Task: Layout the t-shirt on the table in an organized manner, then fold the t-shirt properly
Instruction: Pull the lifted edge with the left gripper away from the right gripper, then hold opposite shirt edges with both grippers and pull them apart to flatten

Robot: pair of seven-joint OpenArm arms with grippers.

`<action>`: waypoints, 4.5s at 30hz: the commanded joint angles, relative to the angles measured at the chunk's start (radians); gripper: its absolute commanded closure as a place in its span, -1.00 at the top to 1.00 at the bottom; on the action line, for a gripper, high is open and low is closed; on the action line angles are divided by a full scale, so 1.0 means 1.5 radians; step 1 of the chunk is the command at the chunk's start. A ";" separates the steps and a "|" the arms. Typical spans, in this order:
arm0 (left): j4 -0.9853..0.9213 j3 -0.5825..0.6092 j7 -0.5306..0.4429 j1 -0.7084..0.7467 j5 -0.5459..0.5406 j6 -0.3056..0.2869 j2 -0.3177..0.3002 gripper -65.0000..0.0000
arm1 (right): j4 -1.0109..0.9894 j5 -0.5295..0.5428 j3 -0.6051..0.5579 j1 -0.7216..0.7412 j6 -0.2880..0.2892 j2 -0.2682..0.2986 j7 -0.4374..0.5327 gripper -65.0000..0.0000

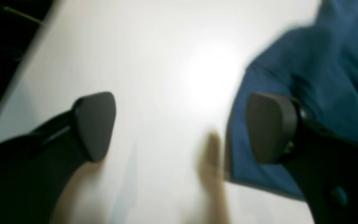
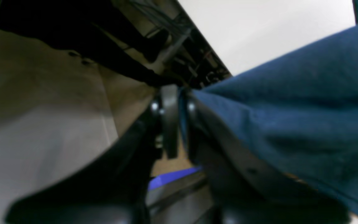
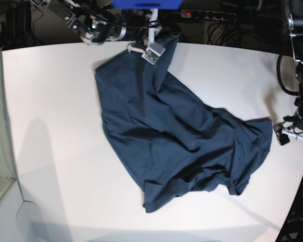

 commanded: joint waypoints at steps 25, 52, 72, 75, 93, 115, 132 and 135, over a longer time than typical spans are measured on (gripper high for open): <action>0.019 -0.061 0.001 0.007 0.164 -0.001 0.129 1.00 | 0.130 0.013 0.229 -0.017 0.007 0.050 0.011 0.19; -0.142 -0.006 -0.011 -0.023 0.183 -0.001 0.124 1.00 | -0.369 0.011 0.304 0.265 0.007 -0.017 0.017 -1.00; -0.008 0.049 -0.051 0.053 0.176 -0.001 0.108 1.00 | -0.491 0.016 0.379 0.449 0.007 0.076 0.141 -1.00; 0.098 0.048 -0.023 0.089 0.176 -0.001 0.108 1.00 | -0.355 0.015 0.466 0.396 0.007 0.075 0.072 -1.00; 0.195 -0.046 0.142 0.085 0.176 -0.002 0.143 1.00 | -0.044 0.011 0.597 -0.013 0.007 -0.053 -0.036 -1.00; 0.196 -0.051 0.196 0.199 0.177 -0.002 0.138 -1.00 | -0.380 0.007 0.593 0.136 0.009 -0.023 0.035 -1.00; 0.666 -0.121 0.197 0.415 0.076 -0.001 0.143 -1.00 | -0.514 -0.152 0.646 0.277 0.009 -0.009 0.128 -1.00; 0.685 -0.154 0.197 0.418 0.041 -0.001 0.139 -0.99 | -0.504 -0.152 0.656 0.272 0.009 -0.010 0.127 -1.00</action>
